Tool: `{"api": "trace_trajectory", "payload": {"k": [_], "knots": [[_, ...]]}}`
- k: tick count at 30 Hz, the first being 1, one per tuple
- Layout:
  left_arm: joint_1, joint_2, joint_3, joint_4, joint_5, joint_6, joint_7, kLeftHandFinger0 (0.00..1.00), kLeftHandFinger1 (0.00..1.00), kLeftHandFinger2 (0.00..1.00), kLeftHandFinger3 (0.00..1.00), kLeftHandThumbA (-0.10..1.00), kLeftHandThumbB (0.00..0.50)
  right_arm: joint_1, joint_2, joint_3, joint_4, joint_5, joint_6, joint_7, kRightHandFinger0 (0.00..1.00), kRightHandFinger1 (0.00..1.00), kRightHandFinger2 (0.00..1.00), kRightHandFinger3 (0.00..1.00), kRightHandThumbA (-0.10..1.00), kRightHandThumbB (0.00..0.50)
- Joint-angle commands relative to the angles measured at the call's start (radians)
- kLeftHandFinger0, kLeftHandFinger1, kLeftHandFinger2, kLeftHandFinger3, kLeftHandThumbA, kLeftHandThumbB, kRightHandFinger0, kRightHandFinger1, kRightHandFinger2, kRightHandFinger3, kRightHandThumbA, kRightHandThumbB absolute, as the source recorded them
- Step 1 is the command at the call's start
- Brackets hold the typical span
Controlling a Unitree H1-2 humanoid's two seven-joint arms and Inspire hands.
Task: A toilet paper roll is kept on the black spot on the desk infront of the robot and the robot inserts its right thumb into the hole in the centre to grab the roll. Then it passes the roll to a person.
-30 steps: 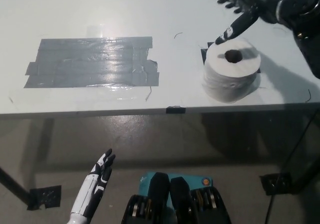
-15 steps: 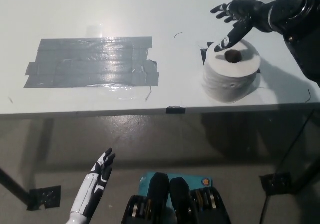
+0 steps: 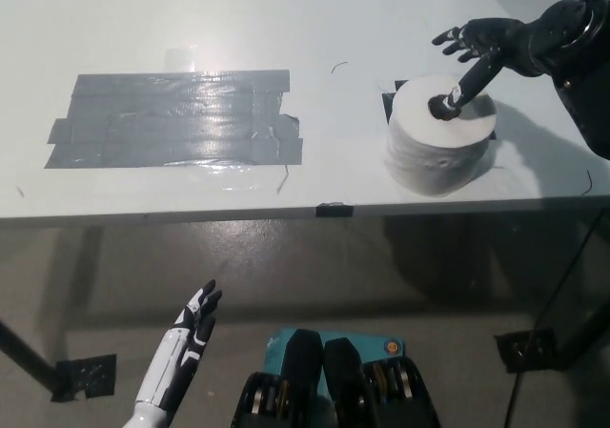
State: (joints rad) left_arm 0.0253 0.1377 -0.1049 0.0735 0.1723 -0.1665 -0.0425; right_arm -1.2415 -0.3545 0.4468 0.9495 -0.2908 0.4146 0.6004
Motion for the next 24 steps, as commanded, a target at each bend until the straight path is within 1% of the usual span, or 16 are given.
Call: {"api": "trace_trajectory", "payload": {"k": [1, 3, 4, 6, 8, 9, 12, 13, 14, 15, 17, 18, 19, 21, 24], "knots": [[-0.008, 0.009, 0.001, -0.013, 0.001, -0.021, -0.007, 1.0, 1.0, 1.0, 1.0, 1.0, 0.187, -0.076, -0.025, -0.029, 0.005, -0.014, -0.046, -0.037, 1.0, 1.0, 1.0, 1.0, 0.9, 0.356], [-0.008, 0.008, 0.001, -0.011, 0.002, -0.027, -0.004, 1.0, 1.0, 1.0, 1.0, 1.0, 0.195, -0.07, -0.024, -0.027, 0.01, -0.017, -0.062, -0.037, 1.0, 1.0, 1.0, 1.0, 0.92, 0.332], [-0.007, 0.005, -0.002, -0.011, 0.004, -0.023, -0.005, 1.0, 1.0, 1.0, 1.0, 1.0, 0.191, -0.066, -0.028, -0.021, 0.013, -0.023, -0.07, -0.032, 1.0, 1.0, 1.0, 1.0, 0.94, 0.337], [-0.007, 0.006, -0.003, -0.011, 0.005, -0.029, -0.005, 1.0, 1.0, 1.0, 1.0, 1.0, 0.178, -0.065, -0.024, -0.021, 0.032, -0.027, -0.083, -0.046, 1.0, 1.0, 1.0, 1.0, 0.95, 0.345], [-0.009, 0.01, -0.004, -0.014, 0.011, -0.025, -0.006, 1.0, 1.0, 1.0, 1.0, 1.0, 0.175, -0.057, -0.025, -0.022, 0.033, -0.032, -0.097, -0.061, 1.0, 1.0, 1.0, 1.0, 0.96, 0.345], [-0.01, 0.011, -0.003, -0.014, 0.008, -0.027, -0.008, 1.0, 1.0, 1.0, 1.0, 1.0, 0.173, -0.049, -0.026, -0.029, 0.023, -0.026, -0.104, -0.064, 1.0, 1.0, 1.0, 1.0, 0.95, 0.325], [-0.011, 0.013, -0.005, -0.011, 0.011, -0.029, -0.008, 1.0, 1.0, 1.0, 1.0, 1.0, 0.174, -0.042, -0.022, -0.04, 0.033, -0.019, -0.122, -0.076, 1.0, 1.0, 1.0, 1.0, 0.94, 0.322], [-0.01, 0.012, -0.004, -0.014, 0.009, -0.024, -0.009, 1.0, 1.0, 1.0, 1.0, 1.0, 0.183, -0.041, -0.021, -0.04, 0.037, -0.02, -0.12, -0.076, 1.0, 1.0, 1.0, 1.0, 0.95, 0.338], [-0.01, 0.011, -0.005, -0.015, 0.013, -0.025, -0.006, 1.0, 1.0, 1.0, 1.0, 1.0, 0.178, -0.037, -0.02, -0.04, 0.024, -0.023, -0.111, -0.074, 1.0, 1.0, 1.0, 1.0, 0.97, 0.37], [-0.012, 0.01, -0.005, -0.015, 0.016, -0.027, -0.005, 1.0, 1.0, 1.0, 1.0, 1.0, 0.178, -0.038, -0.019, -0.04, 0.019, -0.026, -0.106, -0.072, 1.0, 1.0, 1.0, 1.0, 0.98, 0.371], [-0.011, 0.01, -0.005, -0.016, 0.016, -0.029, -0.004, 1.0, 1.0, 1.0, 1.0, 1.0, 0.174, -0.041, -0.012, -0.044, 0.024, -0.022, -0.101, -0.069, 1.0, 1.0, 1.0, 1.0, 0.98, 0.355], [-0.011, 0.009, -0.005, -0.018, 0.013, -0.028, -0.007, 1.0, 1.0, 1.0, 1.0, 1.0, 0.173, -0.044, -0.003, -0.056, 0.041, -0.009, -0.11, -0.074, 1.0, 1.0, 1.0, 1.0, 0.94, 0.355], [-0.011, 0.009, -0.005, -0.02, 0.014, -0.026, -0.007, 1.0, 1.0, 1.0, 1.0, 1.0, 0.169, -0.046, -0.002, -0.056, 0.054, -0.007, -0.127, -0.066, 1.0, 1.0, 1.0, 1.0, 0.94, 0.339], [-0.01, 0.009, -0.005, -0.019, 0.015, -0.027, -0.006, 1.0, 1.0, 1.0, 1.0, 1.0, 0.165, -0.047, 0.002, -0.055, 0.06, -0.011, -0.137, -0.066, 1.0, 1.0, 1.0, 1.0, 0.95, 0.348], [-0.012, 0.008, -0.005, -0.02, 0.015, -0.024, -0.006, 1.0, 1.0, 1.0, 1.0, 1.0, 0.177, -0.055, 0.009, -0.049, 0.087, -0.023, -0.15, -0.076, 1.0, 1.0, 1.0, 1.0, 0.98, 0.36]]}}
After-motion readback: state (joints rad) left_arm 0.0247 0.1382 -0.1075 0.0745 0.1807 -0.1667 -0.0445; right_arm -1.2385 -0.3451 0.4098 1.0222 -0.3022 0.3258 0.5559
